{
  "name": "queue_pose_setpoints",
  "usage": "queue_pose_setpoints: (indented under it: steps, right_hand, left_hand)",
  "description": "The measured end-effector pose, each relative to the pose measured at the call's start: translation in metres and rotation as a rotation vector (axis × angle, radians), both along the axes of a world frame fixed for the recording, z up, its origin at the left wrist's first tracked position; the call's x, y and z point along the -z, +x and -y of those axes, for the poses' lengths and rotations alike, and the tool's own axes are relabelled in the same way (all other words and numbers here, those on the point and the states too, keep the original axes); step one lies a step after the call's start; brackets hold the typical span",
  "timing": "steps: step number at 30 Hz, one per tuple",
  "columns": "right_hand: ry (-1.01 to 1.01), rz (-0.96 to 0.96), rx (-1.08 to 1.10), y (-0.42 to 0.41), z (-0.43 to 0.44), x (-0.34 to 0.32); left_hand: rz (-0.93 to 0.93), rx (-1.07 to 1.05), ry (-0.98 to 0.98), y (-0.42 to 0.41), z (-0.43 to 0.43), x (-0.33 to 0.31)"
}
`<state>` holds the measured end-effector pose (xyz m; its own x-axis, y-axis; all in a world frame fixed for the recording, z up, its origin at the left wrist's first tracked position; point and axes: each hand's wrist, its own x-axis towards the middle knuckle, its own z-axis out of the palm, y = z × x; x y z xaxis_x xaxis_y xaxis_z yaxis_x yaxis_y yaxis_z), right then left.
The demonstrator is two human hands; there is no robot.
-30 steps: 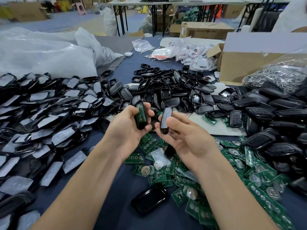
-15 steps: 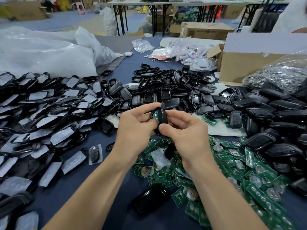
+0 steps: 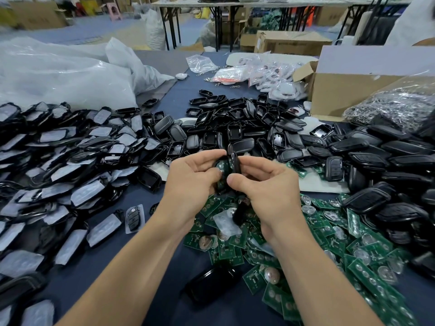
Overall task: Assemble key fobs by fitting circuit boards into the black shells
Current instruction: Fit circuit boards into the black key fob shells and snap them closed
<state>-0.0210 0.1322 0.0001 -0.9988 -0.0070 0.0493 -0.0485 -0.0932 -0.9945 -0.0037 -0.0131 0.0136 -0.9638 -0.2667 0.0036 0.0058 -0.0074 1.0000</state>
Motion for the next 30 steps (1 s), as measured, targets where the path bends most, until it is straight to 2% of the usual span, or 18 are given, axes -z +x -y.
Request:
queue_pose_setpoints:
  steps: [3, 5, 10, 15, 23, 30]
  right_hand:
    - [-0.02, 0.022, -0.015, 0.0, 0.0, 0.003]
    - [0.005, 0.028, -0.021, 0.001, 0.002, 0.004]
    - [0.069, -0.008, 0.0, 0.001, 0.004, 0.005]
    - [0.091, -0.031, 0.043, 0.002, 0.003, 0.004]
    - [0.171, -0.066, 0.046, 0.006, 0.0, -0.004]
    - [0.214, -0.092, -0.004, 0.01, -0.003, -0.009]
  left_hand:
    - [-0.068, -0.173, -0.075, -0.002, 0.001, 0.002]
    - [-0.101, -0.189, -0.072, -0.002, -0.002, 0.002]
    - [-0.12, -0.077, -0.017, -0.001, -0.007, 0.004]
    - [-0.069, 0.029, 0.125, -0.001, -0.005, 0.002]
    - [-0.059, 0.171, 0.154, 0.001, 0.007, 0.0]
    - [-0.036, 0.213, 0.129, 0.001, 0.014, -0.001]
